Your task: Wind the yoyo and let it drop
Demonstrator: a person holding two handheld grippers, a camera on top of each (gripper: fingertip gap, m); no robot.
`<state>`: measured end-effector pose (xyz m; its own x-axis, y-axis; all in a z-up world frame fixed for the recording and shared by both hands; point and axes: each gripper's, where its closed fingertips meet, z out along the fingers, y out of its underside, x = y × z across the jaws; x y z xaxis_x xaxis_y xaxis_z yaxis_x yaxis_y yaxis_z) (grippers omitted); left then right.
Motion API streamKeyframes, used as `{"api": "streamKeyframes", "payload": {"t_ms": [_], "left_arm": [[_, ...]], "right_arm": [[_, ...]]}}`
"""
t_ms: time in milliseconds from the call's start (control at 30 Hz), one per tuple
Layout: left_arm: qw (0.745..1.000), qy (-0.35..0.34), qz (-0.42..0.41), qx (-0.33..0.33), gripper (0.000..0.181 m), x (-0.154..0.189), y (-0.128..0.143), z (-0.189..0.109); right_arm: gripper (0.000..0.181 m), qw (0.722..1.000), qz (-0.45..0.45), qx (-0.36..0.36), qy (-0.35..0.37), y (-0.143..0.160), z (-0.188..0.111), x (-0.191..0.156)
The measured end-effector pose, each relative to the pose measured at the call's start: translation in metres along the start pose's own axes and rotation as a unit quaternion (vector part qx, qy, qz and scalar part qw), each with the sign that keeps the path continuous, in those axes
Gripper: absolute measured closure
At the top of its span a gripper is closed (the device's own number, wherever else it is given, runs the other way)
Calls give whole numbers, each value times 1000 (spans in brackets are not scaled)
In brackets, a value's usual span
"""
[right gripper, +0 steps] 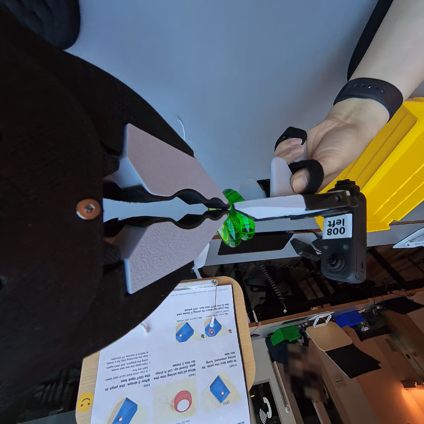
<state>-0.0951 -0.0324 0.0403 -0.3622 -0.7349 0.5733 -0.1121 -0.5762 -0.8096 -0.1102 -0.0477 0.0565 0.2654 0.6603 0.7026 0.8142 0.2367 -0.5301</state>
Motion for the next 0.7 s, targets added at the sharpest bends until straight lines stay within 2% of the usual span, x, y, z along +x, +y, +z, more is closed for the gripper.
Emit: {"api": "streamKeyframes", "payload": {"t_ms": [33, 267, 567, 700], "left_arm": [[1000, -7, 5, -7, 119, -1, 2, 1], [1000, -14, 3, -28, 119, -4, 9, 2], [996, -7, -19, -84, 119, -5, 27, 5], [991, 9, -26, -128, 119, 1, 41, 7]], "right_arm": [[181, 1000, -2, -4, 2, 1, 0, 0], [181, 999, -23, -32, 13, 8, 0, 1], [181, 996, -69, -56, 27, 10, 1, -1], [181, 991, -107, -72, 32, 11, 3, -4]]}}
